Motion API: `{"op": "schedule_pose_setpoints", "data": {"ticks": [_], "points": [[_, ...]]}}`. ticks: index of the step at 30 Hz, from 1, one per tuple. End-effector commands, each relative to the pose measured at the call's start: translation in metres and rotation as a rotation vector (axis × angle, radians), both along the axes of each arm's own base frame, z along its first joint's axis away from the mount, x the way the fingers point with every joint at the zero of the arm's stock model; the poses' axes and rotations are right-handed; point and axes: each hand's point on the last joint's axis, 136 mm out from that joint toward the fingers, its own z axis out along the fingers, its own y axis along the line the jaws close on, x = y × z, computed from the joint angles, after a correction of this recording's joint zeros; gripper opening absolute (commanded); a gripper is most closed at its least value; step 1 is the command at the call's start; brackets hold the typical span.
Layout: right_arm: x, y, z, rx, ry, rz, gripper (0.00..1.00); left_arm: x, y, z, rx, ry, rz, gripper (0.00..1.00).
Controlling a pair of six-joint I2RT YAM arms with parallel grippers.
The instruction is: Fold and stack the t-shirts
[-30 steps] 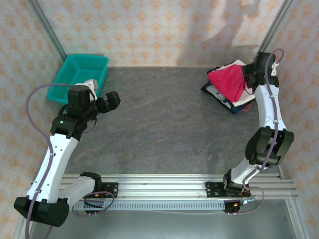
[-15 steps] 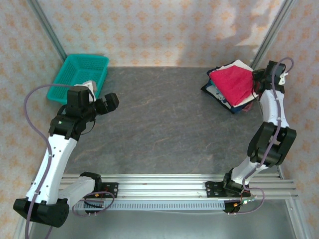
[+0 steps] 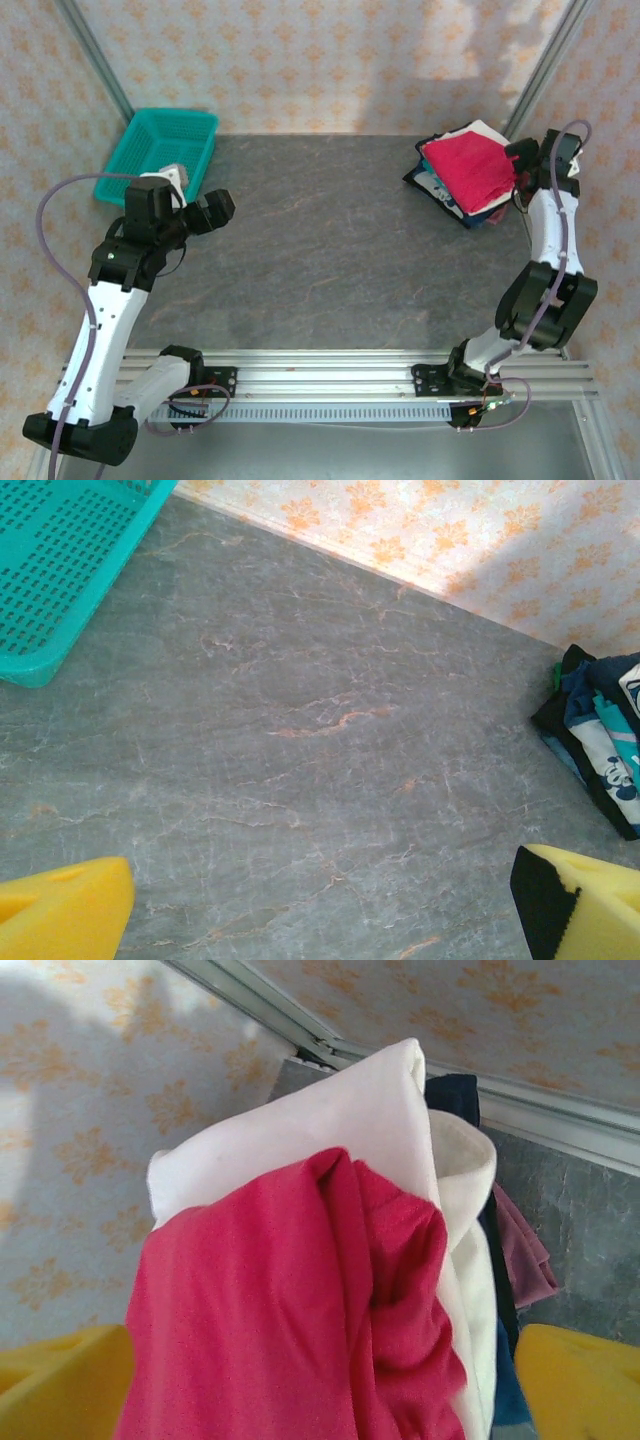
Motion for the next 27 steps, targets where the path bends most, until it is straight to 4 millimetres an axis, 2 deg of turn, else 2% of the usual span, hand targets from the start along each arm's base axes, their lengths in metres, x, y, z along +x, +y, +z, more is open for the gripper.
{"op": "schedule_pose_setpoints", "data": {"ticks": [1, 4, 7, 9, 12, 15, 18, 22, 27], "points": [[-0.033, 0.015, 0.008, -0.045, 0.016, 0.062, 0.99, -0.011, 0.006, 0.008, 0.031, -0.018, 0.018, 0.98], [-0.059, 0.044, 0.003, -0.011, 0.015, 0.16, 0.99, -0.017, 0.01, 0.003, 0.029, -0.023, 0.04, 0.99], [-0.09, 0.091, -0.015, -0.066, 0.046, 0.322, 0.99, -0.023, 0.02, -0.017, 0.042, -0.012, 0.096, 1.0], [-0.115, 0.113, -0.044, -0.153, 0.136, 0.417, 0.99, -0.025, 0.032, -0.043, 0.086, 0.026, 0.152, 1.0], [-0.137, 0.114, -0.083, -0.25, 0.184, 0.451, 0.99, -0.027, 0.055, -0.08, 0.186, 0.086, 0.249, 1.0], [-0.135, 0.117, -0.102, -0.387, 0.07, 0.471, 0.99, -0.023, 0.081, -0.105, 0.264, 0.077, 0.359, 1.0], [-0.124, 0.123, -0.109, -0.492, -0.058, 0.486, 0.99, -0.016, 0.1, -0.119, 0.29, 0.003, 0.438, 1.0], [-0.106, 0.118, -0.116, -0.546, -0.136, 0.423, 0.99, -0.008, 0.121, -0.141, 0.379, -0.056, 0.514, 1.0], [-0.069, 0.152, -0.113, -0.713, -0.226, 0.516, 0.99, 0.007, 0.129, -0.156, 0.443, -0.102, 0.531, 1.0]]}}
